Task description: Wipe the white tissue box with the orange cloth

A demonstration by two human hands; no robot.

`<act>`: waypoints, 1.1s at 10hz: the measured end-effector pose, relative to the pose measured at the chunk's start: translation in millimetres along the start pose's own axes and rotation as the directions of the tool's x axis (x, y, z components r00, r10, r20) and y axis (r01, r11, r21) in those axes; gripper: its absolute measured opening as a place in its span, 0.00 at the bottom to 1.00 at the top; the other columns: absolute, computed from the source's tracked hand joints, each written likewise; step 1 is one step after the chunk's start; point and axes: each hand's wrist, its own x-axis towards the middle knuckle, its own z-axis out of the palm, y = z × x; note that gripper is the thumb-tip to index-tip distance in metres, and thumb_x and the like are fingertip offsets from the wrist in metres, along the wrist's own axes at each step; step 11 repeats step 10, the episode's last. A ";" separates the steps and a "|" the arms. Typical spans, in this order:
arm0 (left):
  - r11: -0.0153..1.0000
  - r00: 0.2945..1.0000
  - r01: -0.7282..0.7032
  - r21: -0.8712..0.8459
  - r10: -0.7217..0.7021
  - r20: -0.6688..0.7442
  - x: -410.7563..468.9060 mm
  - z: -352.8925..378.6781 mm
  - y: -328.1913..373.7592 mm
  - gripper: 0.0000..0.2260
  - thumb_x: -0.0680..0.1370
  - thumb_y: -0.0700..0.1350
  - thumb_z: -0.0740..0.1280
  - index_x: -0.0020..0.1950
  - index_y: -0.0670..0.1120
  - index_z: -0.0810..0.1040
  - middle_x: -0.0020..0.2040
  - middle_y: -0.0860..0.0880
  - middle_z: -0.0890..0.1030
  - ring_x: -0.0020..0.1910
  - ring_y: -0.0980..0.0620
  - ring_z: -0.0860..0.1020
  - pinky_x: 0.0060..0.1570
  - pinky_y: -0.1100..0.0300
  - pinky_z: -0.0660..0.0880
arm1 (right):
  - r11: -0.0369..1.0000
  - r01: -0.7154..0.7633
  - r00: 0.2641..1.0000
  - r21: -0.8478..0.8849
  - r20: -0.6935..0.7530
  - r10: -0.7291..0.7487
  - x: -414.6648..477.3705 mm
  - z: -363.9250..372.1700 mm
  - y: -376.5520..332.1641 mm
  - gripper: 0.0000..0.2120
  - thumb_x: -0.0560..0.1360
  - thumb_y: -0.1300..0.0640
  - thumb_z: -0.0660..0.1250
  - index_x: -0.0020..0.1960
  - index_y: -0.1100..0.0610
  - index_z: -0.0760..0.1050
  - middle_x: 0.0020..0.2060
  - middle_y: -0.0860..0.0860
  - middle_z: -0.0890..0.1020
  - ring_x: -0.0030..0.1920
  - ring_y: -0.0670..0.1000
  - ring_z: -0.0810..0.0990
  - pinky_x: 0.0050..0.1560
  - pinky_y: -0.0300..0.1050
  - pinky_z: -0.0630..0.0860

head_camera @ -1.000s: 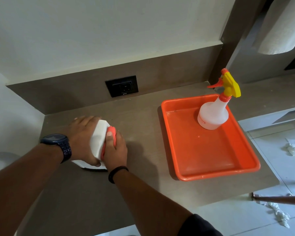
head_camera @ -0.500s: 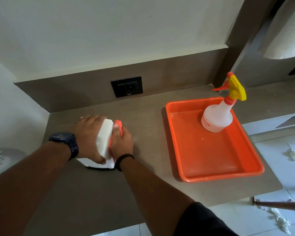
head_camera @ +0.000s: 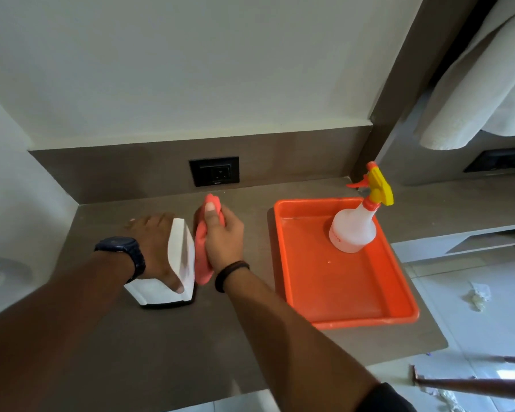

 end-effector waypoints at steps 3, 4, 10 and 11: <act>0.917 0.936 -0.336 -0.215 0.300 -0.182 10.5 6.5 133.6 0.60 0.54 0.79 0.65 0.75 0.44 0.55 0.77 0.41 0.59 0.76 0.43 0.57 0.76 0.46 0.52 | 0.535 0.066 0.964 -0.843 -0.085 -0.253 36.3 -156.0 4.7 0.17 0.82 0.51 0.61 0.67 0.58 0.76 0.63 0.60 0.82 0.64 0.64 0.77 0.64 0.59 0.74; 0.909 0.934 -0.356 -0.218 0.353 -0.057 19.7 30.8 163.3 0.66 0.51 0.80 0.65 0.77 0.47 0.43 0.80 0.44 0.47 0.78 0.46 0.46 0.75 0.50 0.42 | 0.351 -0.009 0.992 -0.936 -0.054 -0.118 41.5 -179.6 32.4 0.18 0.82 0.47 0.57 0.69 0.53 0.72 0.68 0.57 0.77 0.71 0.61 0.71 0.68 0.62 0.69; 0.927 0.921 -0.363 -0.090 0.372 0.114 29.2 44.4 174.5 0.68 0.52 0.80 0.65 0.76 0.45 0.36 0.79 0.45 0.37 0.77 0.47 0.37 0.72 0.50 0.35 | 0.135 0.055 0.993 -0.989 0.069 0.097 41.3 -187.7 74.2 0.22 0.84 0.50 0.53 0.75 0.54 0.57 0.81 0.56 0.57 0.82 0.61 0.48 0.79 0.67 0.47; 0.927 0.921 -0.363 -0.090 0.372 0.114 29.2 44.4 174.5 0.68 0.52 0.80 0.65 0.76 0.45 0.36 0.79 0.45 0.37 0.77 0.47 0.37 0.72 0.50 0.35 | 0.135 0.055 0.993 -0.989 0.069 0.097 41.3 -187.7 74.2 0.22 0.84 0.50 0.53 0.75 0.54 0.57 0.81 0.56 0.57 0.82 0.61 0.48 0.79 0.67 0.47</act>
